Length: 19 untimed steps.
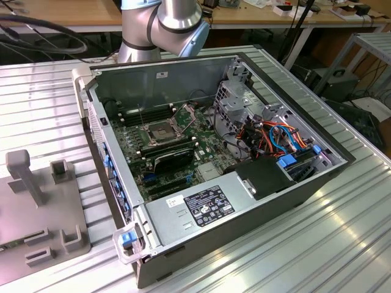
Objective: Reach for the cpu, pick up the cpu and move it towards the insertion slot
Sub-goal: 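Pick up the cpu and move it towards the insertion slot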
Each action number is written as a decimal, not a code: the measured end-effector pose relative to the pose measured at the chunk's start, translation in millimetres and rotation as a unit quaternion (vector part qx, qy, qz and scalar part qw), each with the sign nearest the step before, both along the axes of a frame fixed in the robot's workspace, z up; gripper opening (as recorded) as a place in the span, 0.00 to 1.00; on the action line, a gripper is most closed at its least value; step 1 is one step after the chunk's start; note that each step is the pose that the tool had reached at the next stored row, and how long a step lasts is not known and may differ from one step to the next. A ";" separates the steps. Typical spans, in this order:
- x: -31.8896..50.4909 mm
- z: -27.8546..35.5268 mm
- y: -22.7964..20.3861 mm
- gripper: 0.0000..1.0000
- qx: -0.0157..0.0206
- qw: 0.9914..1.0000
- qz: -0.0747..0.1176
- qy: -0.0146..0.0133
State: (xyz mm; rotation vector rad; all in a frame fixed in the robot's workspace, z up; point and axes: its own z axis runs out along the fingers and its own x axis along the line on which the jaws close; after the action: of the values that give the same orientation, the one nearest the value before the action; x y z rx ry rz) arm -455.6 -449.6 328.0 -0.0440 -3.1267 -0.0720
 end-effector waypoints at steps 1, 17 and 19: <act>0.0 2.3 0.0 0.55 0.000 1.000 0.000 0.000; 0.0 37.5 0.0 0.55 0.000 1.000 0.000 0.001; 0.0 41.8 0.0 0.55 -0.001 1.000 0.000 0.001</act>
State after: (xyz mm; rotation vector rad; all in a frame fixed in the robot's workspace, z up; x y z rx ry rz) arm -455.5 -449.7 369.8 -0.0439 -3.1255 -0.0701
